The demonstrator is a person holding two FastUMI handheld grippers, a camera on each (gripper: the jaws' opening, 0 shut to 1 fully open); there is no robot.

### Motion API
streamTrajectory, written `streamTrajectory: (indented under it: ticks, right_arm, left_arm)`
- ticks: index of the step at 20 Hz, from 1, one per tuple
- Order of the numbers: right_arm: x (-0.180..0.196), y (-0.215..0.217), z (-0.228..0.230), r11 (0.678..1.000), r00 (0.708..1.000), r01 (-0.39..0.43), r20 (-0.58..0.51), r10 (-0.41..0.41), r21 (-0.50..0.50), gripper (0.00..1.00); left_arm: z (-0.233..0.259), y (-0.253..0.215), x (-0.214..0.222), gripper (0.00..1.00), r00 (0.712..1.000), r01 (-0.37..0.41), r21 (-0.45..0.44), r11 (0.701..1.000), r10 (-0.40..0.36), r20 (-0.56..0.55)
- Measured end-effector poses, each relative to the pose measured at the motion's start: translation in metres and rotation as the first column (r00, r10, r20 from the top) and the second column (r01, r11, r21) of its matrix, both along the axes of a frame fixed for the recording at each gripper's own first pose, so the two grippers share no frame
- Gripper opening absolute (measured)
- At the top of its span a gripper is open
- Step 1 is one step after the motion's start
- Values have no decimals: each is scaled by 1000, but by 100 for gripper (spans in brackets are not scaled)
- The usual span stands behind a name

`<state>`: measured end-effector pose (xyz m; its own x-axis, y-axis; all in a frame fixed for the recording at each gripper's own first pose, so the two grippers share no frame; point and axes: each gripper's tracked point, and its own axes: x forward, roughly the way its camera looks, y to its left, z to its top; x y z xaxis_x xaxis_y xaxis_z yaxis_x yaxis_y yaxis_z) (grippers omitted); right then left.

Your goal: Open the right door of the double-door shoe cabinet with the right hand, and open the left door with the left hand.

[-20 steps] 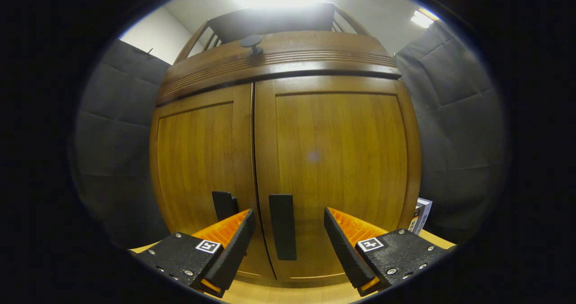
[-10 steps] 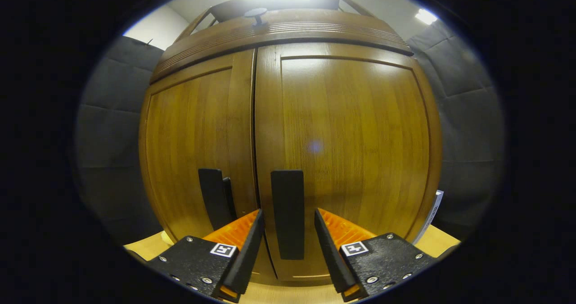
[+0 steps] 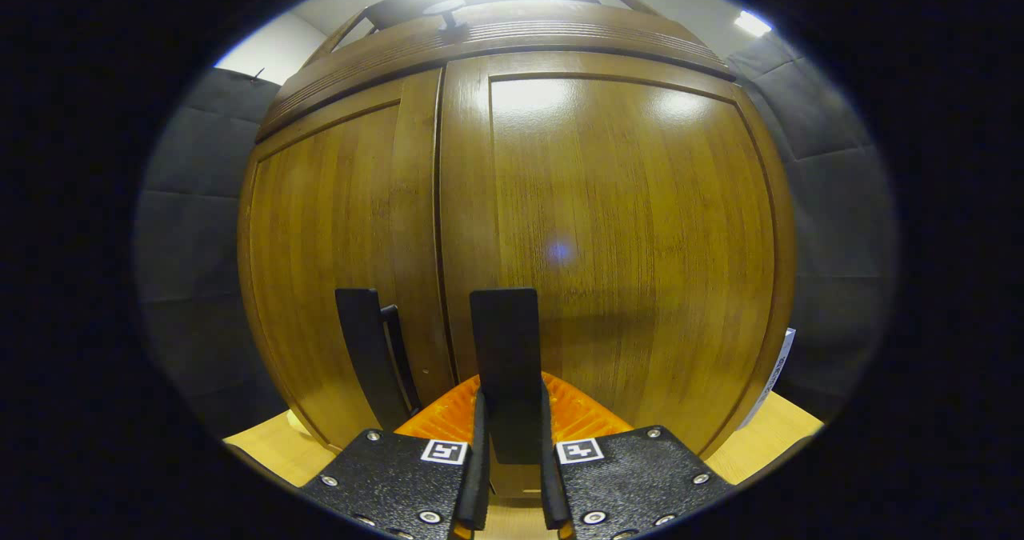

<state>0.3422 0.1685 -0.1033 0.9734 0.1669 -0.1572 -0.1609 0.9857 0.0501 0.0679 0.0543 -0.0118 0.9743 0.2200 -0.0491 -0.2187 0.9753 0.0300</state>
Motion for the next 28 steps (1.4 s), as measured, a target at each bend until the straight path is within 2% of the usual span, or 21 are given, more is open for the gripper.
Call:
streamTrajectory:
  ticks: [7,8,9,11,12,14,15,23,24,25,27,28]
  right_arm:
    - [-19,-3,9,999,999,-44,-4,44,8,27]
    - [-23,-3,10,999,999,-53,-4,53,9,27]
    - [-31,-6,10,998,998,-60,-2,60,6,27]
    - [-41,-11,10,998,998,-66,1,66,5,27]
    - [-44,-12,10,998,998,-68,-1,68,6,27]
    - [-54,-17,11,997,997,-75,-7,75,10,27]
    - [-58,-20,11,997,997,-79,-8,80,13,27]
    - [-92,-40,21,994,994,-113,1,113,8,27]
    - [-96,-43,22,993,993,-115,3,115,8,27]
    - [-100,-46,22,993,993,-115,3,115,8,27]
    - [-109,-54,23,993,993,-114,2,114,11,27]
    - [-112,-58,23,993,993,-114,2,114,9,26]
  left_arm:
    - [5,-5,-2,89,999,40,15,999,-40,31]
    - [5,-5,-2,92,998,45,12,999,-45,33]
    - [5,-6,-2,89,998,51,9,999,-51,34]
    - [4,-6,-2,89,997,62,12,998,-62,37]
    - [4,-6,-2,92,997,66,14,998,-67,39]
    - [6,-8,-3,89,996,77,14,997,-78,45]
    - [7,-9,-4,92,995,82,14,997,-83,47]
    - [29,-33,5,92,989,125,25,992,-126,74]
    - [31,-36,8,89,988,130,26,991,-132,76]
    - [33,-41,10,92,988,134,25,991,-135,77]
    - [37,-49,7,86,986,144,20,989,-145,76]
    - [40,-53,6,92,986,149,20,989,-150,78]
